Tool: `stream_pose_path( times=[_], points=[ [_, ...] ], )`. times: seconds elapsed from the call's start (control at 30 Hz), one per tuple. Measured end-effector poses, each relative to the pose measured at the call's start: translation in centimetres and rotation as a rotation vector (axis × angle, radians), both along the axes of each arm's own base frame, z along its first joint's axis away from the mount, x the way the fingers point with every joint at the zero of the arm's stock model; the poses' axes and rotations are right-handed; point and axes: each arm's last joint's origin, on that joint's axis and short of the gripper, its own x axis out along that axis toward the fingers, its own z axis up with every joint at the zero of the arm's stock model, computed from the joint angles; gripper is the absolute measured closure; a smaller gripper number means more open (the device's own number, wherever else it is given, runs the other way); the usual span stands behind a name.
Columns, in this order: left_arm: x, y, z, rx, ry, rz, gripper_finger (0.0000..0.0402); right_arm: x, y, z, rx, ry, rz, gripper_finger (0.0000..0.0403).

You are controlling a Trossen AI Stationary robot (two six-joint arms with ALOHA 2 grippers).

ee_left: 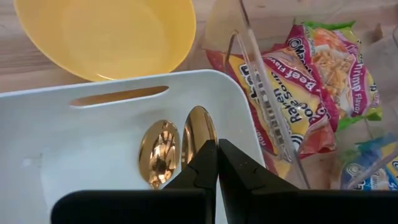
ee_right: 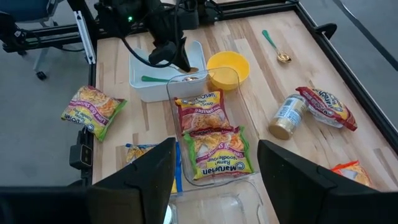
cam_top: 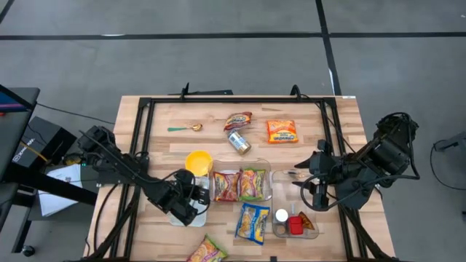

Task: Pick & Place Food Item
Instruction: Put the green spoon into the white bin

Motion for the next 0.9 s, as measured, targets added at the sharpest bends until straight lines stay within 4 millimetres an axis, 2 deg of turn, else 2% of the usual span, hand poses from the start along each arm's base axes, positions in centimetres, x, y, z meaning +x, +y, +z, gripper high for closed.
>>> stream_pose_path(
  times=[0.57, 0.9],
  points=[
    [1.1, 1.6, -0.2, 0.014, 0.039, -0.02, 0.0401, 0.6, -0.7, 0.0, -0.001, 0.001, -0.039, 0.0183],
    [1.2, 1.6, -0.2, 0.001, 0.041, -0.023, 0.0401, 0.5, -0.8, 0.0, -0.004, 0.004, -0.039, 0.0183]
  ],
)
